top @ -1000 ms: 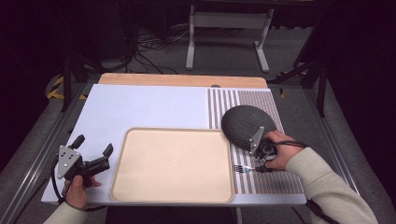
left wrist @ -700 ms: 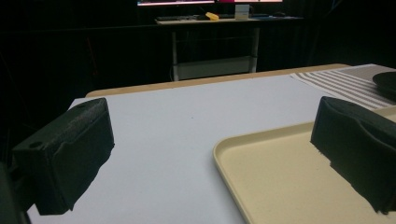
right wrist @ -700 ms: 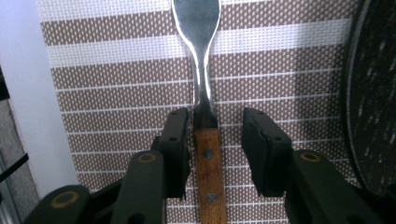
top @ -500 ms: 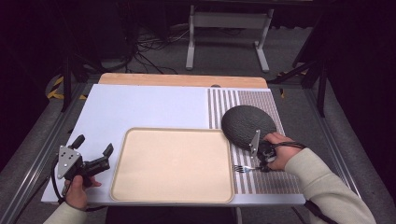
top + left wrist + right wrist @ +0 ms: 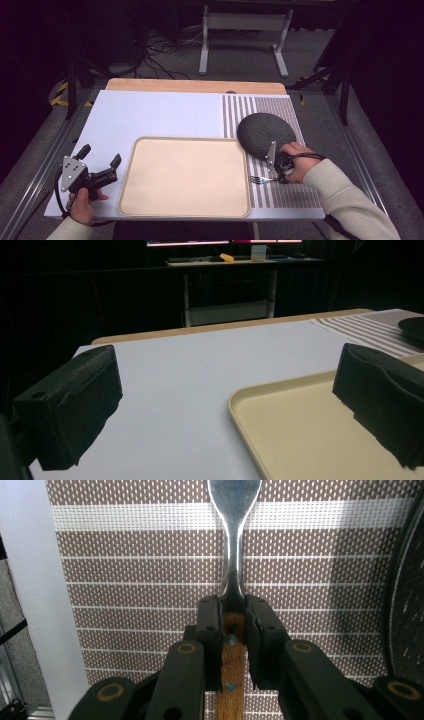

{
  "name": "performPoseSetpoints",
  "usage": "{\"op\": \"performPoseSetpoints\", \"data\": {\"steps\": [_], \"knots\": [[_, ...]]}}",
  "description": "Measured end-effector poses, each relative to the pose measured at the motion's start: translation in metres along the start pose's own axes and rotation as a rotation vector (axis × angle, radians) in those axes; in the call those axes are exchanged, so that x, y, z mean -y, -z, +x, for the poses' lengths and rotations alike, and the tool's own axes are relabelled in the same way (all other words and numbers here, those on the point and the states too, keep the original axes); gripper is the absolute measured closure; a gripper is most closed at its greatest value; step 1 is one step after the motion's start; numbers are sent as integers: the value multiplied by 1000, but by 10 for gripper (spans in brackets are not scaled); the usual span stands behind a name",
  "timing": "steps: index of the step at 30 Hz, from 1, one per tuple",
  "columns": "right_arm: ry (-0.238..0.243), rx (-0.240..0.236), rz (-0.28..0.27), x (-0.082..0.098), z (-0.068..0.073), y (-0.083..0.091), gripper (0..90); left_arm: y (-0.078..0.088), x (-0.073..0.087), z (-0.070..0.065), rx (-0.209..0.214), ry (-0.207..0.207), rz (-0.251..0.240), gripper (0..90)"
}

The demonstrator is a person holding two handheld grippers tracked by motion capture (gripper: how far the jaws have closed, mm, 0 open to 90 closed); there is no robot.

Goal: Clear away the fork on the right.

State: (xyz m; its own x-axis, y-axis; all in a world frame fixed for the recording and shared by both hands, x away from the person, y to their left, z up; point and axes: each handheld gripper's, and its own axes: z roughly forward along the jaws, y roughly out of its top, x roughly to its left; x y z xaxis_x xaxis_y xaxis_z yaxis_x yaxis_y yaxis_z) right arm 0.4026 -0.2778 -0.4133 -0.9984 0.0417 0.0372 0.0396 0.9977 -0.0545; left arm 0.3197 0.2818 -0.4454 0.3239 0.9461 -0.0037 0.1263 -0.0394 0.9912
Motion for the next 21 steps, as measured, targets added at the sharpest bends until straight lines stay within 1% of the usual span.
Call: {"op": "performPoseSetpoints", "data": {"steps": [8, 9, 10, 12, 14, 15, 16, 18, 21], "knots": [[-3, -3, -7, 0, 1, 1, 777, 0, 0, 0, 0, 1, 1, 0], [0, -3, -1, 0, 1, 3, 778, 0, 0, 0, 0, 2, 2, 0], [2, 5, 1, -1, 2, 6, 778, 0, 0, 0, -3, 3, 1, 0], [-8, 21, -17, -1, 3, 14, 778, -1, 0, 0, -4, 4, 1, 0], [-12, 26, -25, -2, 3, 22, 778, -1, 0, -1, 0, 0, 1, 0], [-12, 26, -25, -2, 3, 22, 778, -1, 0, -1, 0, 0, 1, 0], [-17, 37, -30, -2, 3, 30, 778, -1, 0, -1, 0, 0, 2, 0], [-18, 40, -31, -2, 2, 32, 778, -1, 0, 0, -2, 3, 1, 0], [-37, 58, -49, -2, 2, 41, 778, -1, 0, 0, -2, 4, 1, 0]]}}
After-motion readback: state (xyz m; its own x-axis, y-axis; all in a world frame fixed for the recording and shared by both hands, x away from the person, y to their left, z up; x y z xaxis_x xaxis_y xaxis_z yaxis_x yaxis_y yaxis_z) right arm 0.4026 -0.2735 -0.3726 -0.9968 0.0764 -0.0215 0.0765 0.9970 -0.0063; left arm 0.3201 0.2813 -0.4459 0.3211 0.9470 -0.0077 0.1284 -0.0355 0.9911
